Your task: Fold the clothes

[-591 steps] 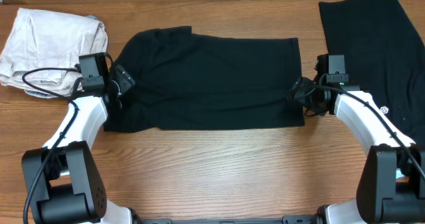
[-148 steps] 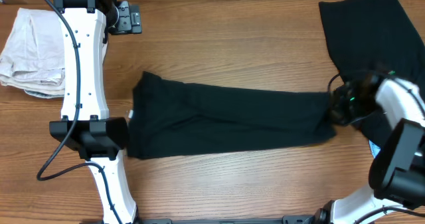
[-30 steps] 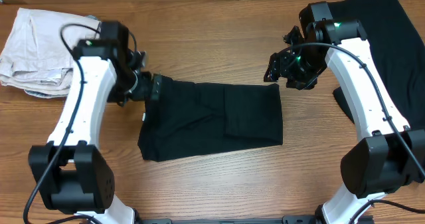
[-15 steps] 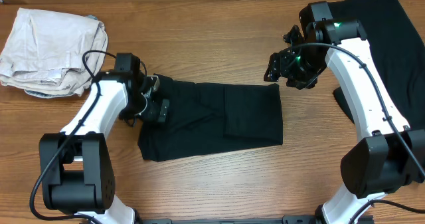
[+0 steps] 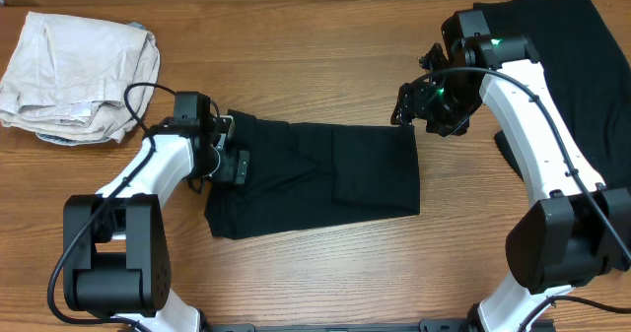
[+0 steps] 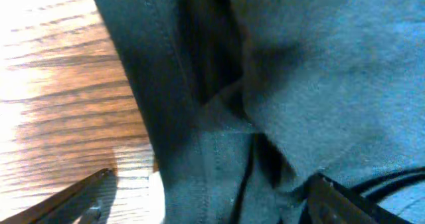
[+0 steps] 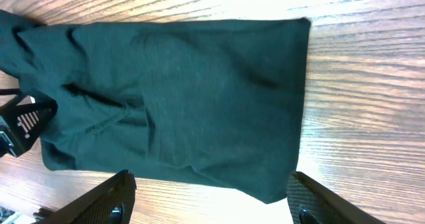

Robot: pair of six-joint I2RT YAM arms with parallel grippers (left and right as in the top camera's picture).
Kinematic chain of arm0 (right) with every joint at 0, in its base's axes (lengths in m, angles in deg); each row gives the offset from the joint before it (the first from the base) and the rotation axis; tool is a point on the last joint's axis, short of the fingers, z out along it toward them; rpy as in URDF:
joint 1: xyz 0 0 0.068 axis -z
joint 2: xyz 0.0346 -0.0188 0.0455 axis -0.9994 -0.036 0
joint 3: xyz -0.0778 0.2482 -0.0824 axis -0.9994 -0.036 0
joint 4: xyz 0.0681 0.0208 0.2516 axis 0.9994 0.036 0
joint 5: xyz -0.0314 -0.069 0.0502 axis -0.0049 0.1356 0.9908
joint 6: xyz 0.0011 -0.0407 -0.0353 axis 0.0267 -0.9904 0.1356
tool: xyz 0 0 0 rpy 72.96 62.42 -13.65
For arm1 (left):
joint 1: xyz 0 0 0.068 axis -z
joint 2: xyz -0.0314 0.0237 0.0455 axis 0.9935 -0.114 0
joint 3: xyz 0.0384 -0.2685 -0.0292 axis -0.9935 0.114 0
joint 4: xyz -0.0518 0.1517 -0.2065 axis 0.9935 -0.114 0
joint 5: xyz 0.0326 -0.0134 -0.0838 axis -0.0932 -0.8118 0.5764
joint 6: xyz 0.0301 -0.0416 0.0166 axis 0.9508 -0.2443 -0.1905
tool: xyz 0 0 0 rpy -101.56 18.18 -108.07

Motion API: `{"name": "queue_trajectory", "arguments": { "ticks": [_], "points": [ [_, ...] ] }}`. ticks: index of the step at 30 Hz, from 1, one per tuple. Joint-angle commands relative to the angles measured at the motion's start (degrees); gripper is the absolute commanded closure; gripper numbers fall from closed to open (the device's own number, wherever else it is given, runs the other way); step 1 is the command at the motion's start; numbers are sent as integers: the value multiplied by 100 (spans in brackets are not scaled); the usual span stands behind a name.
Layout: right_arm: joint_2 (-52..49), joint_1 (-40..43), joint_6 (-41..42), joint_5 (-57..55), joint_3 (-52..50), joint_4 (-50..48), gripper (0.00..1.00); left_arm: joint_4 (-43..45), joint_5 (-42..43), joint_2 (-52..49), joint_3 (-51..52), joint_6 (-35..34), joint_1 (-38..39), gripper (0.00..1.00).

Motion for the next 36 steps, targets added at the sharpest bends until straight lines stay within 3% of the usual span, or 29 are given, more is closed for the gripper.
{"name": "queue_trajectory", "arguments": {
  "ticks": [1, 5, 8, 9, 11, 15, 23, 31, 33, 36],
  "points": [
    [44, -24, -20, -20, -26, -33, 23, 109, -7, 28, 243, -68, 7, 10],
    [44, -24, -20, -20, -26, -55, 23, 208, -4, 28, 365, -70, 7, 16],
    [44, -24, -20, -20, -26, -81, 23, 302, 35, 28, 452, -107, 7, 28],
    [44, -24, -20, -17, -26, -83, 23, 306, 70, 28, 468, -138, 7, 37],
    [44, -24, -22, -20, -26, -83, 23, 269, 94, 28, 472, -140, 7, 73],
    [44, -24, -20, -20, -26, -74, 23, 267, 85, 31, 466, -437, 7, 94],
    [44, -24, -20, -17, -26, -94, 23, 114, -59, 37, 238, -544, 2, 96],
    [44, -24, -17, -13, -225, -269, 32, -1034, -503, 37, -1147, -586, 2, 96],
    [44, -26, -17, 13, -420, -350, 41, -1368, -601, 37, -1572, -586, 2, 96],
    [44, -26, -17, 92, -787, -540, 80, -1878, -713, 37, -2164, -586, -2, 96]
  ]
}}
